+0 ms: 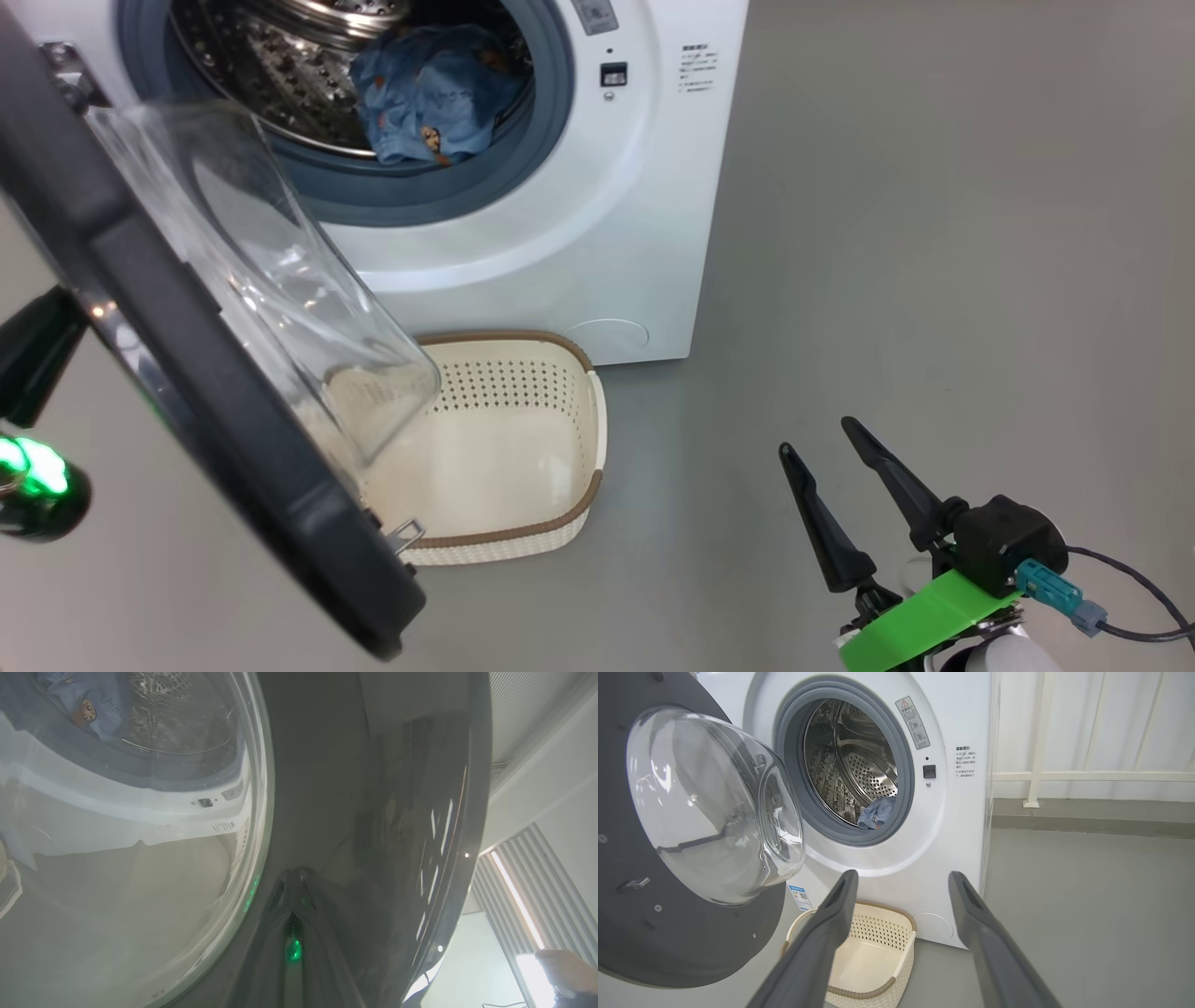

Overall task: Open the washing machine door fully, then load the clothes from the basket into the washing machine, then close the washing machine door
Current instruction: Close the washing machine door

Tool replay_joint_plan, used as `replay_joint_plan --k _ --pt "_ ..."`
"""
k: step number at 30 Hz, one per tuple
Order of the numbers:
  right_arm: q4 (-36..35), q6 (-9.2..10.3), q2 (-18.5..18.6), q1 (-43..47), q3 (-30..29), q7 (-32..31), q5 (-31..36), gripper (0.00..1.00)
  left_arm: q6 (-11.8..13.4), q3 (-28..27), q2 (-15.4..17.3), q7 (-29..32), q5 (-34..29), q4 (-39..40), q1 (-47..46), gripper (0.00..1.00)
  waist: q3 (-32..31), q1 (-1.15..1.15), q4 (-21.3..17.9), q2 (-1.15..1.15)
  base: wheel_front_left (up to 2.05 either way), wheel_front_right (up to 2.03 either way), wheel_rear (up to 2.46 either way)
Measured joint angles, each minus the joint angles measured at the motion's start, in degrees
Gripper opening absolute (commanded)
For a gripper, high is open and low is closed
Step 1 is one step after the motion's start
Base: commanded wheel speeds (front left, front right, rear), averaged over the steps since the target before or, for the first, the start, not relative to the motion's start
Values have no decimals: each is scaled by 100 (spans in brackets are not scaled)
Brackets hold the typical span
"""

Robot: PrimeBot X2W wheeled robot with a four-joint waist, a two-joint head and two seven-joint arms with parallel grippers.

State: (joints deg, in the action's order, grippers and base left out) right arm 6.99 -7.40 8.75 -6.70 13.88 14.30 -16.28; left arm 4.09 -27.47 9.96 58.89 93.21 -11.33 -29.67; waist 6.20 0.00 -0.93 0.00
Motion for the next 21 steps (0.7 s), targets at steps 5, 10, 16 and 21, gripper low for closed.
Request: replay_joint_plan --k 5,10,16,21 --pt "-1 0 3 70 3 0 0 100 -301 46 -245 -269 -52 -250 -122 0 -27 0 -86 0 0 0 0" --pt "-2 0 2 90 4 0 0 100 -748 147 -549 -889 -387 -568 -405 0 35 0 -133 0 0 0 0" --pt "0 0 -1 85 2 0 0 100 -983 261 -703 -1374 -557 -940 -613 0 76 0 -159 0 0 0 0" --pt "2 0 -1 84 2 0 0 100 -1094 404 -768 -1802 -646 -1226 -779 0 80 0 -190 0 0 0 0"
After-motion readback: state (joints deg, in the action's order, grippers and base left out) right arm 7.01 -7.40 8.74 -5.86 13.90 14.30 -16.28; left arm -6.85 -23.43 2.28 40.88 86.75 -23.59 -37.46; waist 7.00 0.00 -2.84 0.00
